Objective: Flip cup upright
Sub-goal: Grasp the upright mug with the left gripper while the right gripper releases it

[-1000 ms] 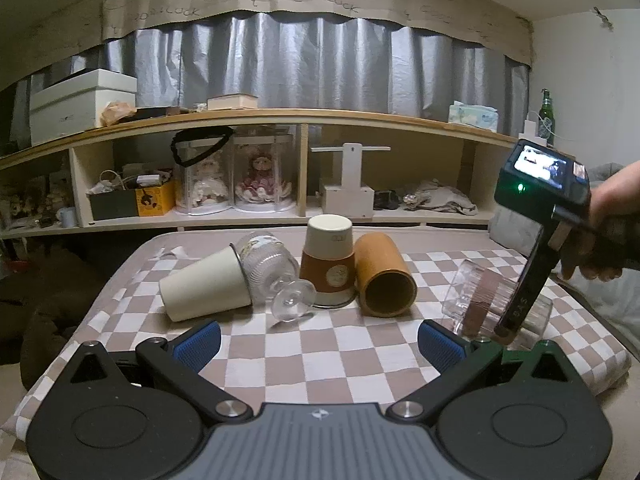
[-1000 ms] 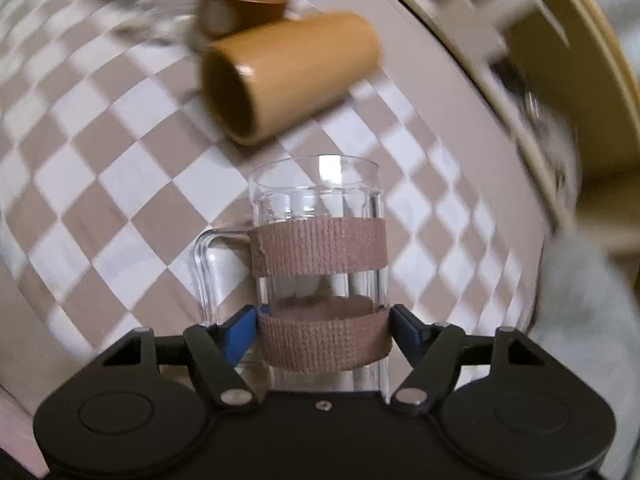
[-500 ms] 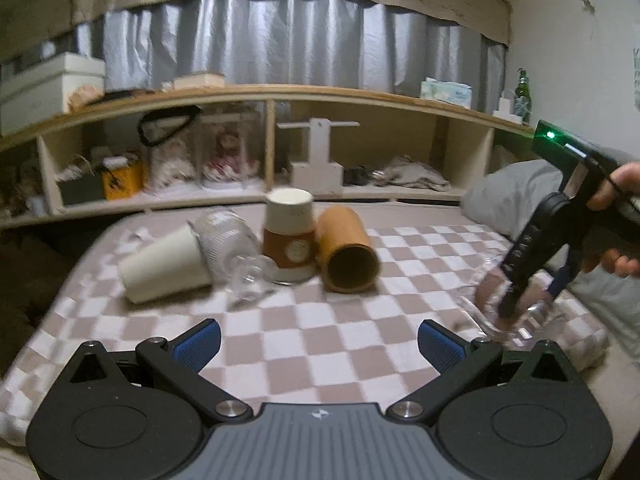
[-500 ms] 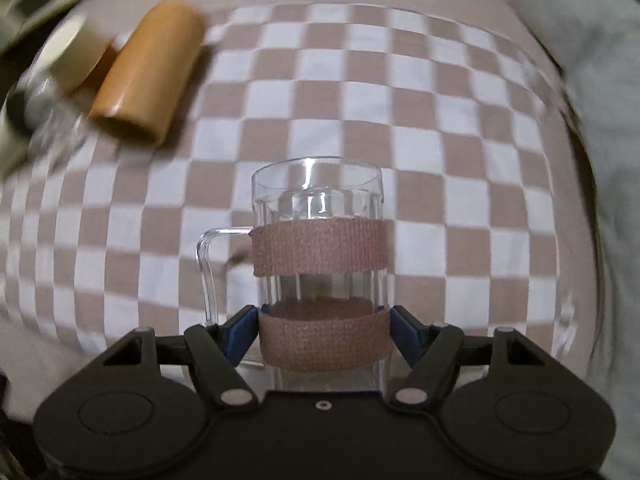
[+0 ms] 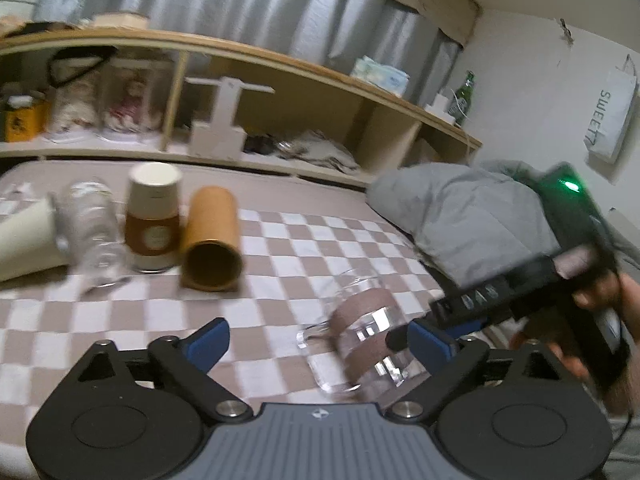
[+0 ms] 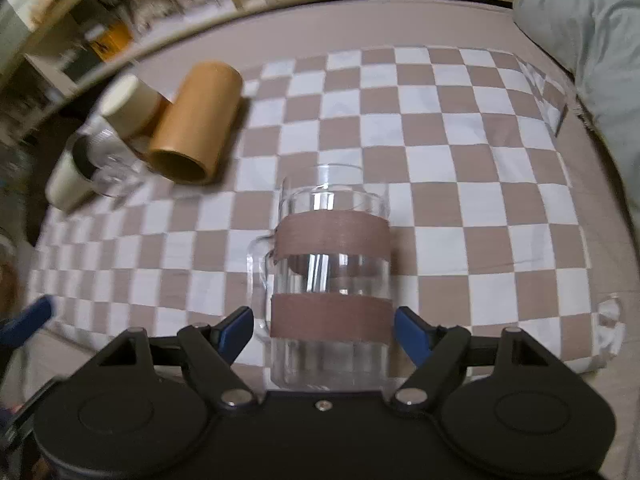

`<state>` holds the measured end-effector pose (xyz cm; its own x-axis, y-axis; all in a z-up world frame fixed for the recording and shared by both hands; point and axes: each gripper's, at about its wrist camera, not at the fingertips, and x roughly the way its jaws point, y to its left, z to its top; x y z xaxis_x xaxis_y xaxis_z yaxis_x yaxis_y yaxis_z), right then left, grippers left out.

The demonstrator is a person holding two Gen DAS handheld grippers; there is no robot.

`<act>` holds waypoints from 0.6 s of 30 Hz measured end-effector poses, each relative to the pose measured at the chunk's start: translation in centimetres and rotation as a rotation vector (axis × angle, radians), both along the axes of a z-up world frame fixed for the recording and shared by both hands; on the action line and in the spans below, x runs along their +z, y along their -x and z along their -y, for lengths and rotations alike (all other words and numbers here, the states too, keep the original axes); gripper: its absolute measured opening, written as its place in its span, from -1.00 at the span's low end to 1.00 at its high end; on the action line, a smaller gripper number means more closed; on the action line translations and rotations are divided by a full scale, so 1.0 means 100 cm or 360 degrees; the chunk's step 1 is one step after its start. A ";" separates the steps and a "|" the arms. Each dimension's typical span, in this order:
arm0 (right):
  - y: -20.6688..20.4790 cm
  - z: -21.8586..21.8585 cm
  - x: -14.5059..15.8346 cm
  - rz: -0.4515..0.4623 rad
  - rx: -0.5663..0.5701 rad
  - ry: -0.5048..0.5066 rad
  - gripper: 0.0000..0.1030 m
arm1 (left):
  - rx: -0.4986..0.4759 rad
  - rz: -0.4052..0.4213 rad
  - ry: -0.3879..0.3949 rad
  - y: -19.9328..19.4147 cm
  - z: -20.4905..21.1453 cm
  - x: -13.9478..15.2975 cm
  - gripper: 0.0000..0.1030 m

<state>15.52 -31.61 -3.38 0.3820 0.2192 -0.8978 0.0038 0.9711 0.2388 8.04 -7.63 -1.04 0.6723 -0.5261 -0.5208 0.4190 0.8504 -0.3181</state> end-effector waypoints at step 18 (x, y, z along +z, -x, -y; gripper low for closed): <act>0.050 0.066 -0.013 0.0254 0.0015 -0.0533 0.52 | -0.0008 -0.0768 0.0091 -0.144 0.106 -0.040 0.78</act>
